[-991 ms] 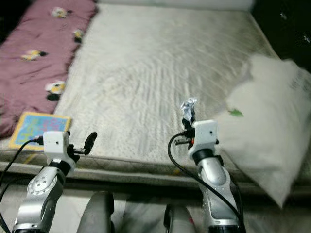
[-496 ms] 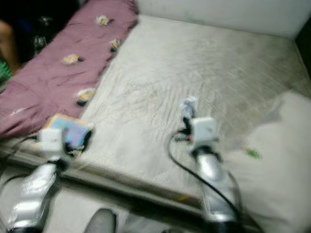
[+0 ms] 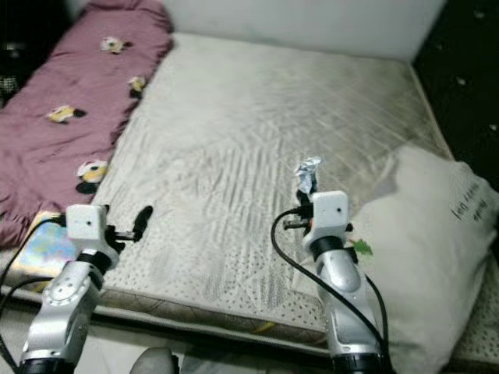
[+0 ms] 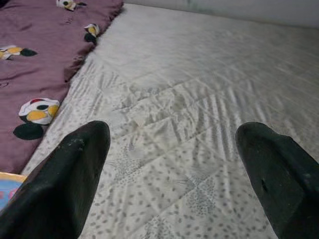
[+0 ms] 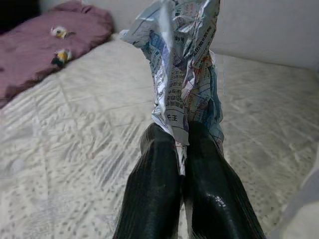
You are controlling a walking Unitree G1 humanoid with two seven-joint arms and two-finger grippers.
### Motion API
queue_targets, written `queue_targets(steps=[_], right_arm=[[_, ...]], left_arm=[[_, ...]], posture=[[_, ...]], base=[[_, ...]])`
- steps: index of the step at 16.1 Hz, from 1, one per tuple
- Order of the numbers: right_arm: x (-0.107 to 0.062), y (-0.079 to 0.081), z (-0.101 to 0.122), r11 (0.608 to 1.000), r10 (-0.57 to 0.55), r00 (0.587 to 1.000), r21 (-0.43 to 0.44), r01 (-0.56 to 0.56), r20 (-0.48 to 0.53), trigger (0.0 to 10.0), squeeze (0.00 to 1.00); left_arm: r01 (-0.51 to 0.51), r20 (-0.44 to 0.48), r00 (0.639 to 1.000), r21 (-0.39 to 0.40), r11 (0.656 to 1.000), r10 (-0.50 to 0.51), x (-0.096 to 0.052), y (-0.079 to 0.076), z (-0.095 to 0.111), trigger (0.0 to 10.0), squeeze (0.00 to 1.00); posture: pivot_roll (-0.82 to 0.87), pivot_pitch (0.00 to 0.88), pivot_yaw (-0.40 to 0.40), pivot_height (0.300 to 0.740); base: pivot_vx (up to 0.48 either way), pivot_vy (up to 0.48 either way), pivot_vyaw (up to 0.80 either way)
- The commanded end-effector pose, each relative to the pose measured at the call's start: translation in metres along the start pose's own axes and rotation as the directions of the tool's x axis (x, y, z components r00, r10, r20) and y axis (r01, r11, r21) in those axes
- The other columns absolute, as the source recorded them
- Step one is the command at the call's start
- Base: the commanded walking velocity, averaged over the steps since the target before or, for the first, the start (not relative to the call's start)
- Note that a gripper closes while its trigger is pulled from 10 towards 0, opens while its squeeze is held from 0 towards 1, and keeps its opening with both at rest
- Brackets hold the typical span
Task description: Clean up the room
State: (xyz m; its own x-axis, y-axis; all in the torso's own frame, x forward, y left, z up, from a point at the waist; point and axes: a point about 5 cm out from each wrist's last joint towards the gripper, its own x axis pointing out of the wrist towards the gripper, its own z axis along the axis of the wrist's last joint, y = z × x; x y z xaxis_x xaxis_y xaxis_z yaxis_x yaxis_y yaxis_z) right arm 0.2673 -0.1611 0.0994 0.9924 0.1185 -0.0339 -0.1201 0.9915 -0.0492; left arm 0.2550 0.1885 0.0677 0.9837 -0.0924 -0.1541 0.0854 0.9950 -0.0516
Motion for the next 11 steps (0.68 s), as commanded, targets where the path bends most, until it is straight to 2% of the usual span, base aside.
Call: queue_targets(steps=[1, 5, 8, 11], right_arm=[[-0.0046, -0.0095, -0.0040, 0.999, -0.032, 0.999, -0.005, 0.032, -0.019, 10.0, 0.00], [-0.0044, -0.0098, -0.0069, 0.999, -0.031, 0.999, -0.005, 0.031, -0.033, 10.0, 0.00], [-0.0050, -0.0101, -0.0078, 0.999, -0.032, 0.999, -0.005, 0.032, -0.036, 10.0, 0.00], [-0.0054, -0.0103, -0.0084, 0.999, -0.032, 0.999, -0.009, 0.032, -0.040, 10.0, 0.00]], left_arm=[[0.025, -0.008, 1.000, -0.009, 1.000, -0.025, 0.0022, -0.0072, -0.0014, 10.0, 0.00], [0.029, -0.007, 1.000, -0.013, 1.000, -0.029, 0.0024, -0.0068, -0.0015, 10.0, 0.00], [0.033, -0.008, 0.999, -0.014, 0.999, -0.033, 0.0024, -0.0070, -0.0013, 10.0, 0.00], [0.040, -0.012, 0.999, -0.012, 0.999, -0.040, 0.0027, -0.0074, -0.0014, 10.0, 0.00]], posture=[[-0.03, 0.057, -0.029, 0.740], [-0.03, 0.057, -0.029, 0.740], [-0.03, 0.065, -0.032, 0.740], [-0.03, 0.068, -0.030, 0.740]], base=[[0.000, 0.000, -0.80], [0.000, 0.000, -0.10], [0.000, 0.321, -0.54], [0.000, 0.480, 0.00]])
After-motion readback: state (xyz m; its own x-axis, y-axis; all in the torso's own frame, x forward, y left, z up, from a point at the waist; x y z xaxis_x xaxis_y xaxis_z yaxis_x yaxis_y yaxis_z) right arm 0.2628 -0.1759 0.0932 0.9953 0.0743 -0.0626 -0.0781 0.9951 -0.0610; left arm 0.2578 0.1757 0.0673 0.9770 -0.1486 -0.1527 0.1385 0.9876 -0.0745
